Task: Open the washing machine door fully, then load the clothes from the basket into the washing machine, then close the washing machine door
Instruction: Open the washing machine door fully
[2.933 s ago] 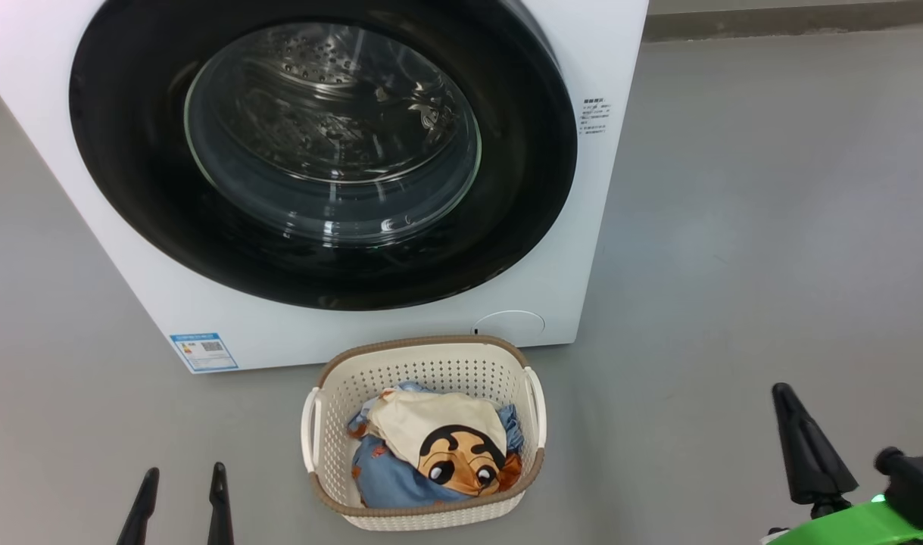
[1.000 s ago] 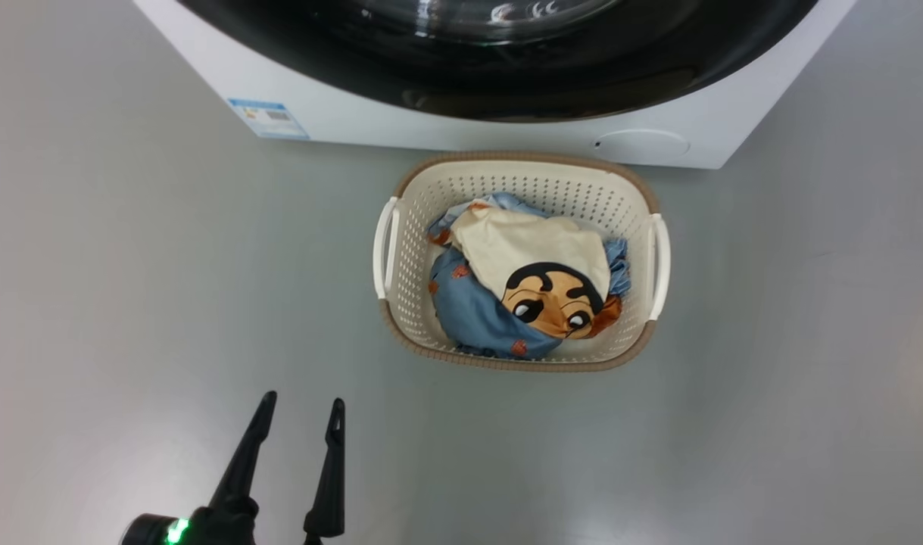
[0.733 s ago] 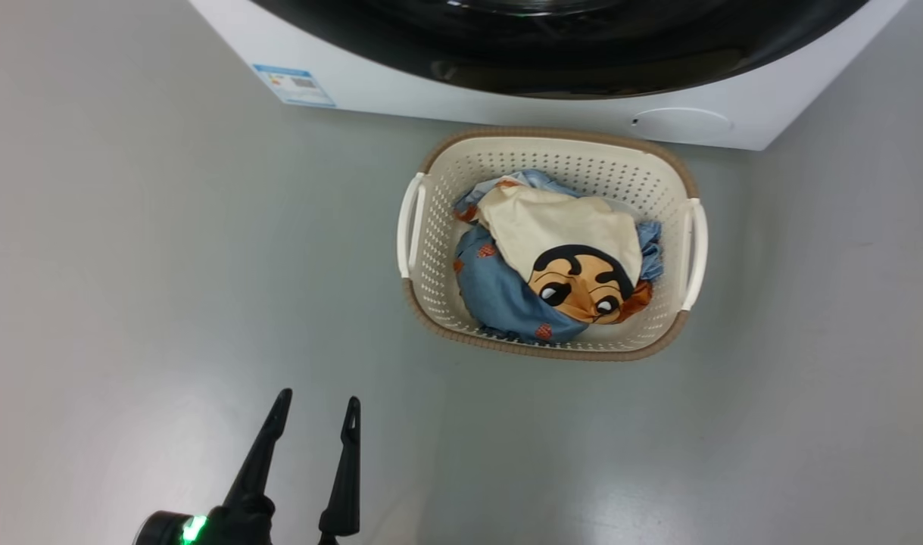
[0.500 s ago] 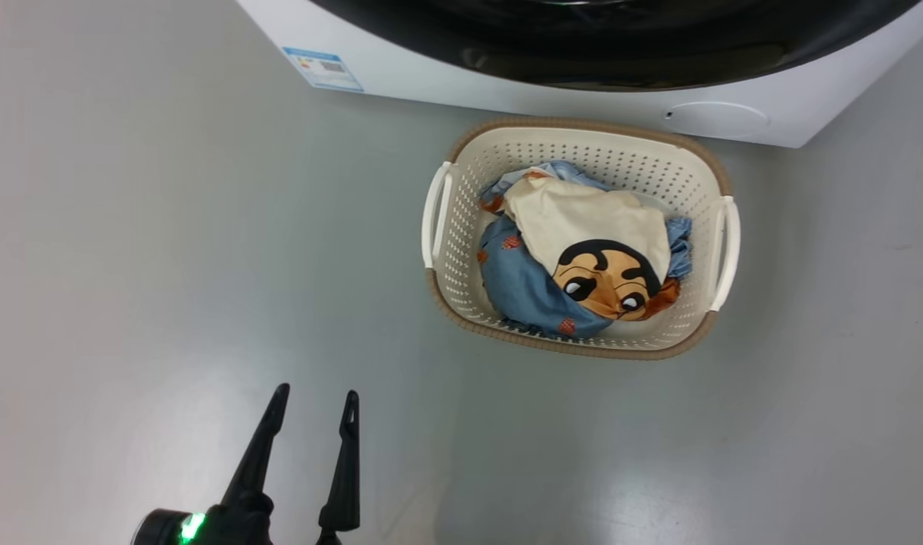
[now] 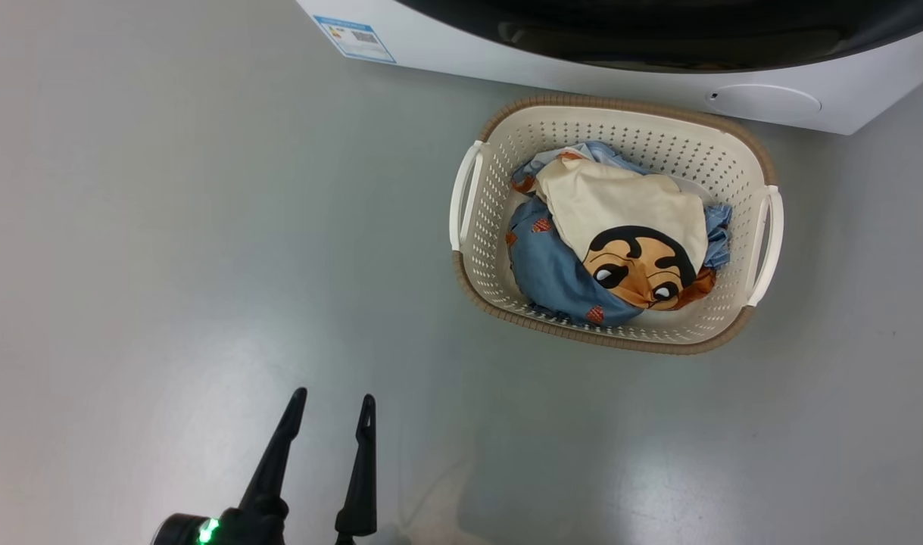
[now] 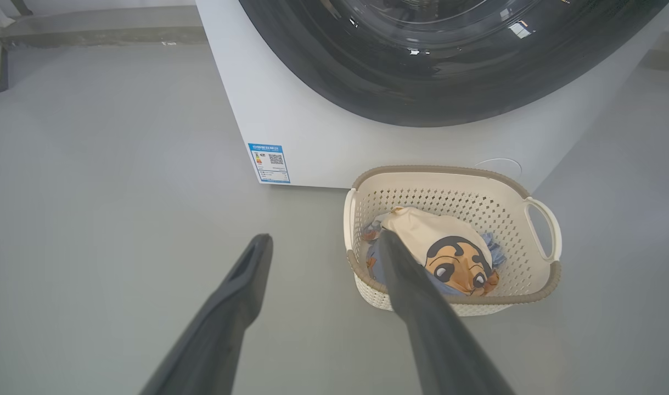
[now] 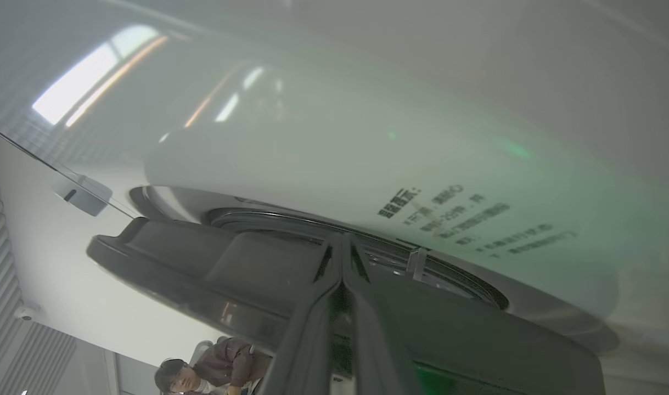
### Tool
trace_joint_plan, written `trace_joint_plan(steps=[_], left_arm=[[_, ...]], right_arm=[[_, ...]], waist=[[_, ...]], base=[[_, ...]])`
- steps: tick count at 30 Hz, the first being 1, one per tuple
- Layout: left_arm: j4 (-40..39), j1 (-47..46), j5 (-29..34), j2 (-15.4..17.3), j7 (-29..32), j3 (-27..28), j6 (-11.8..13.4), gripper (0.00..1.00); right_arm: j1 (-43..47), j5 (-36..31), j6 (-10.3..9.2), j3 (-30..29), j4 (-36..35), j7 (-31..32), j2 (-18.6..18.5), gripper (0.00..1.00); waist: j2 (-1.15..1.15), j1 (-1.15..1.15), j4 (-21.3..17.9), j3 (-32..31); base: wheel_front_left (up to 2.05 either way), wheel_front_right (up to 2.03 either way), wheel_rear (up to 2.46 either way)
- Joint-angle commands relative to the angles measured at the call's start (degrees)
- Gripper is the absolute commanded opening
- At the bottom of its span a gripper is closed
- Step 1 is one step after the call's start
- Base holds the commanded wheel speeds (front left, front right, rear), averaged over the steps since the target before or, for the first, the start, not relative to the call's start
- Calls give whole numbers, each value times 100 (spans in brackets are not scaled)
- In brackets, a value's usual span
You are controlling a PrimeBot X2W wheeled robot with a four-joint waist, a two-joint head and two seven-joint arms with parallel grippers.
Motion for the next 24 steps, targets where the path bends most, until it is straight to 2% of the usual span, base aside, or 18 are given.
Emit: trace_joint_plan(steps=[1,13,24], left_arm=[[-119,-16,-44,52,-36,153,67,100],[-99,28,-119,52,-36,146,96,100],[-101,-50,-170,52,-36,34,180,100]], right_arm=[[-83,-44,10,71,-159,60,-92,0],[-290,-119,10,267,-78,309,-276,0],[-446,-118,10,484,-97,439,-256,0]], waist=[[0,0,15,-6],[0,0,50,60],[0,0,103,227]], base=[[0,0,0],[0,0,0],[0,0,0]])
